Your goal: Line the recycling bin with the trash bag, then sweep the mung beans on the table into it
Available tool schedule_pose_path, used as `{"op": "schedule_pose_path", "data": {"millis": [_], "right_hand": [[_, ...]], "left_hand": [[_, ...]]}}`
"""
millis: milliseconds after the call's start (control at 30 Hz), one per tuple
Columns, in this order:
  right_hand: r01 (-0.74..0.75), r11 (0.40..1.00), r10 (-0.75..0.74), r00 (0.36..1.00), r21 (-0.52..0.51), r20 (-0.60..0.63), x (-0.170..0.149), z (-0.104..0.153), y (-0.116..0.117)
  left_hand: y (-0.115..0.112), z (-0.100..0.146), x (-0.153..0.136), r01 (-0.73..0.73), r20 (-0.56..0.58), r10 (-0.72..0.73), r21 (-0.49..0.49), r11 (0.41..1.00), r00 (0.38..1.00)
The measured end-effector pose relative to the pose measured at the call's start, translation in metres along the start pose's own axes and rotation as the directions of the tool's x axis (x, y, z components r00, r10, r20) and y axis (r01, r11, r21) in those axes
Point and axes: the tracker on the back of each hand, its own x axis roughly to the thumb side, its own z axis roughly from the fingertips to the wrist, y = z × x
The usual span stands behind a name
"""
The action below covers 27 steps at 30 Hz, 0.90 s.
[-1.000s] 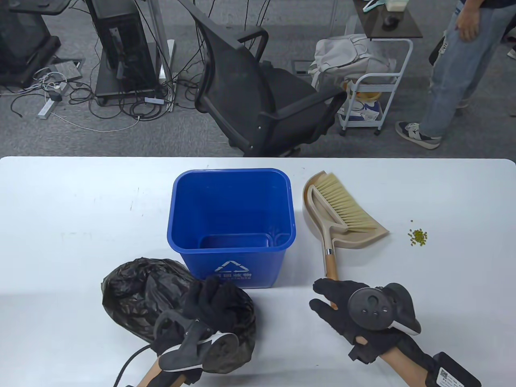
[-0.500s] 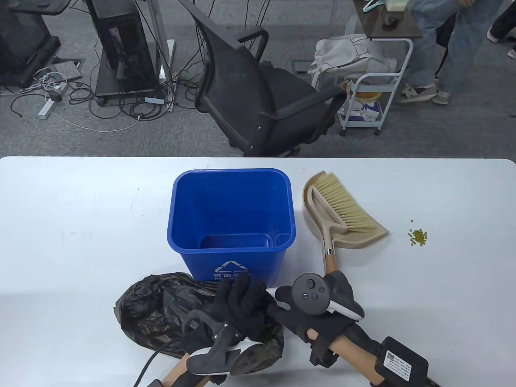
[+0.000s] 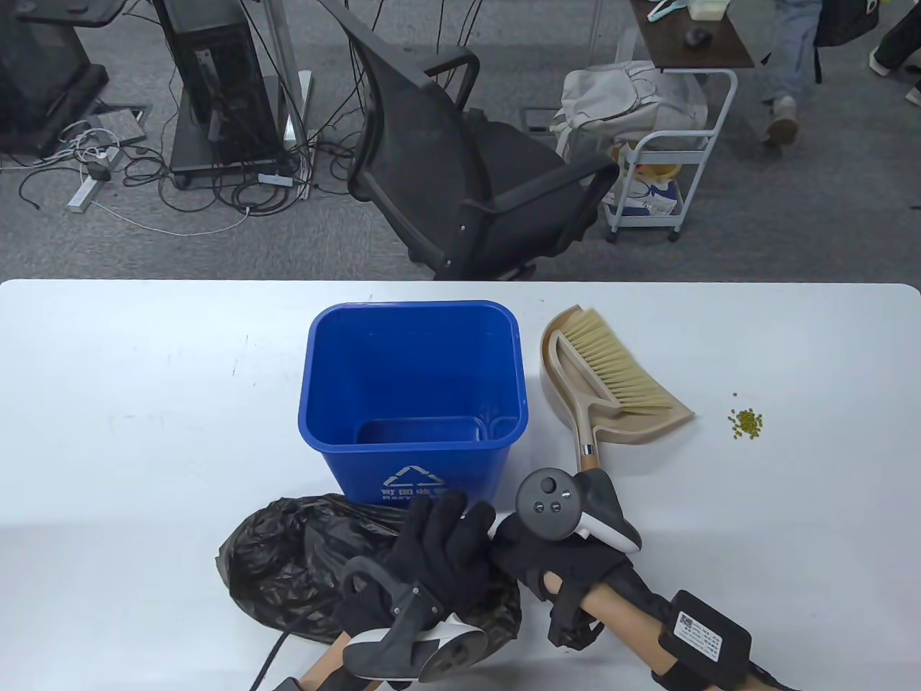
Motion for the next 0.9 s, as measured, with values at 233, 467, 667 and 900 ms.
{"op": "schedule_pose_path", "data": {"millis": [233,467,667,900], "right_hand": [[-0.087,0.984,0.090,0.996,-0.153,0.012,-0.003,0.021,-0.024],[-0.099,0.957,0.099,0.995,-0.274,-0.014,-0.018,0.038,-0.048],[-0.123,0.918,0.121,0.992,-0.377,-0.029,-0.028,0.045,-0.062],[-0.100,0.892,0.111,0.994,-0.440,-0.001,-0.030,0.052,-0.070]], "left_hand": [[0.015,0.018,-0.025,0.000,-0.047,0.002,0.031,1.000,0.999],[0.011,0.053,-0.072,-0.044,-0.263,0.039,-0.014,0.999,0.964],[-0.013,0.080,-0.113,-0.073,-0.508,-0.023,-0.168,0.983,0.861],[-0.048,0.089,-0.143,-0.364,-0.636,0.103,-0.294,0.884,0.764]]}}
